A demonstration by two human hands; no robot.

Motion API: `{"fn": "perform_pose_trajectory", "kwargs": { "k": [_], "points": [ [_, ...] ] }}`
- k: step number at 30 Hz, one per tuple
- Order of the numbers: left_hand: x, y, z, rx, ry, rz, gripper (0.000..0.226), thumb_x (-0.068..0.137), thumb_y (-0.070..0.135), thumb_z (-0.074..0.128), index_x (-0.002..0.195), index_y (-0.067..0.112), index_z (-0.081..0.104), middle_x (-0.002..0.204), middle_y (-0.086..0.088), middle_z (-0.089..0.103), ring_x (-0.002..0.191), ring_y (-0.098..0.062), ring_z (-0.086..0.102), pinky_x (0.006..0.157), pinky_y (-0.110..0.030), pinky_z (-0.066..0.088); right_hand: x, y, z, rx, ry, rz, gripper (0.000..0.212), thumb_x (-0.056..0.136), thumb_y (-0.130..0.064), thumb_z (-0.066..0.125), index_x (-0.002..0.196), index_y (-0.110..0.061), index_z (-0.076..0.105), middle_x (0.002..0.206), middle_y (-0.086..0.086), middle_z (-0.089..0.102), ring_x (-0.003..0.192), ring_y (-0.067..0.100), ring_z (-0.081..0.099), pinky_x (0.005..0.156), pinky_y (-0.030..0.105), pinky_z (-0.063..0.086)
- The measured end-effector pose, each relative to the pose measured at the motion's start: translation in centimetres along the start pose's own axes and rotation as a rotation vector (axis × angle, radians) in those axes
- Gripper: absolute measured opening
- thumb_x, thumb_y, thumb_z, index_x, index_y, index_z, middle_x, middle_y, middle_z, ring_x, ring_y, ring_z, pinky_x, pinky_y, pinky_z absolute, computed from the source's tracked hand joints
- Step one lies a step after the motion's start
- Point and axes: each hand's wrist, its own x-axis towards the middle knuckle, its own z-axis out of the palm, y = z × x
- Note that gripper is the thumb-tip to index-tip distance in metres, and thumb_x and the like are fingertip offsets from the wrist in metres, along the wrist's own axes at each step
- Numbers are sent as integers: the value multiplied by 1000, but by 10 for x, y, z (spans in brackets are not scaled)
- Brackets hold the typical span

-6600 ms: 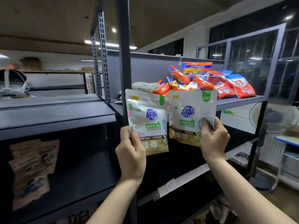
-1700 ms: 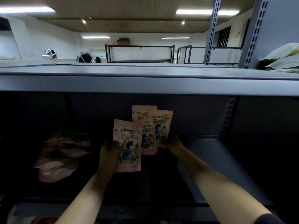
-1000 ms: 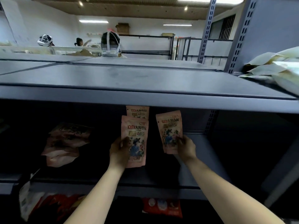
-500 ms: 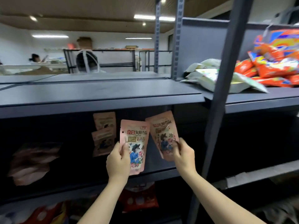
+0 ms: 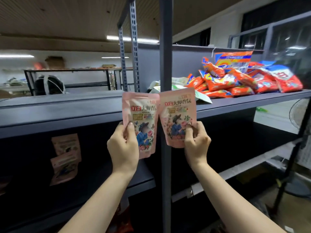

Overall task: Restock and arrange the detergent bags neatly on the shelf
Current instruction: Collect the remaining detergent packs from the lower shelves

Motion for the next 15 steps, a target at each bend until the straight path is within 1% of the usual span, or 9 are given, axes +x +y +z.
{"fn": "perform_pose_trajectory", "kwargs": {
  "k": [2,5,6,8,10,11,13,14,15],
  "points": [
    [4,16,29,-1,29,38,23,96,17,51,75,17,59,64,15,57,60,4,55,54,-10,38,32,7,-13,36,47,-18,22,84,-23,49,89,-5,62,77,-6,60,61,-2,51,58,1,38],
    [9,34,79,2,78,99,23,96,24,49,83,13,66,71,9,65,65,-4,60,63,-26,50,82,27,-34,61,74,-6,23,87,-24,50,94,-7,62,81,-4,61,67,0,54,58,1,39],
    [10,39,97,8,95,116,25,95,25,48,90,12,68,75,6,67,68,-8,61,64,-28,50,98,36,-40,62,73,0,19,90,-22,51,95,-8,62,82,-5,61,68,1,55,59,2,40],
    [12,51,132,52,152,164,26,96,24,49,101,11,70,82,2,70,70,-13,61,63,-23,45,129,54,-52,59,58,5,12,94,-15,52,98,-9,62,85,-5,62,69,2,56,59,1,40],
    [16,61,163,149,216,235,27,97,24,50,106,10,70,88,-3,73,73,-19,64,61,-22,42,156,72,-63,54,53,-12,11,95,-15,52,98,-10,61,84,-6,61,69,-3,55,57,1,38],
    [20,64,178,201,239,267,28,97,25,49,108,11,70,89,-5,74,75,-22,66,61,-24,45,169,80,-67,59,49,-23,11,96,-17,52,97,-11,61,84,-6,61,68,-1,55,57,1,38],
    [28,68,204,275,279,311,28,96,25,48,108,12,69,87,-8,74,74,-30,68,60,-31,52,194,97,-72,55,32,-52,13,97,-22,51,96,-12,59,85,-5,61,72,9,55,56,3,38],
    [32,69,216,310,300,329,27,96,24,49,107,12,70,85,-9,74,72,-32,68,60,-30,51,206,106,-74,42,18,-78,16,98,-25,50,96,-12,59,87,-3,62,76,12,56,56,5,37],
    [36,69,227,351,330,345,24,95,21,51,106,12,71,82,-9,74,69,-33,68,59,-27,47,218,115,-75,24,6,-111,20,98,-28,49,98,-11,59,90,0,62,79,15,55,58,11,37]
  ]
}}
